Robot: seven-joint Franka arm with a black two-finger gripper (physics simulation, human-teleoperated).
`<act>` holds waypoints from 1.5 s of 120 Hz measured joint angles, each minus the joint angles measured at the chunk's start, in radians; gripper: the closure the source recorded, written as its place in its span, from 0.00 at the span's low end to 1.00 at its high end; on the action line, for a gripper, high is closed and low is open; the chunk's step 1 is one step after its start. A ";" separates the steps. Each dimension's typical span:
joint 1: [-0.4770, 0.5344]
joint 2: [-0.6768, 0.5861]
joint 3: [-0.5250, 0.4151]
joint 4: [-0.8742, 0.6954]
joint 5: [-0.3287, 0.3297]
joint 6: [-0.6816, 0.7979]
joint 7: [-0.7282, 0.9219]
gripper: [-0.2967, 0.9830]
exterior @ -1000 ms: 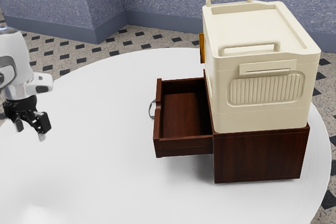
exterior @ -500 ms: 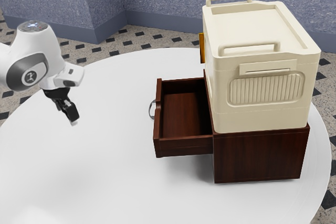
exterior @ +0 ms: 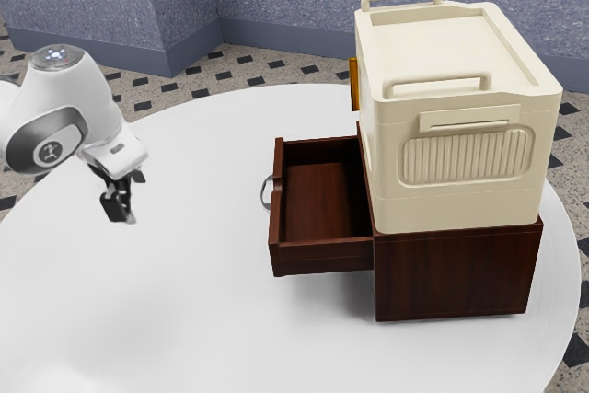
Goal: Push the drawer handle with one arm to close the drawer
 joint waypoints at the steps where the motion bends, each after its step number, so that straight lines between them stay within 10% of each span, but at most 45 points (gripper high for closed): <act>1: 0.001 -0.001 0.001 0.000 -0.015 0.002 0.010 0.25; 16: 0.021 -0.007 0.006 0.002 -0.196 0.019 0.157 0.25; 64: 0.016 0.032 0.028 0.006 -0.469 0.044 0.412 0.25; 112: 0.016 0.056 0.032 0.012 -0.471 0.019 0.342 0.26; 144: -0.054 0.089 0.030 0.029 -0.399 0.084 0.347 0.68; 180: -0.096 0.169 0.028 0.078 -0.461 0.136 0.362 0.82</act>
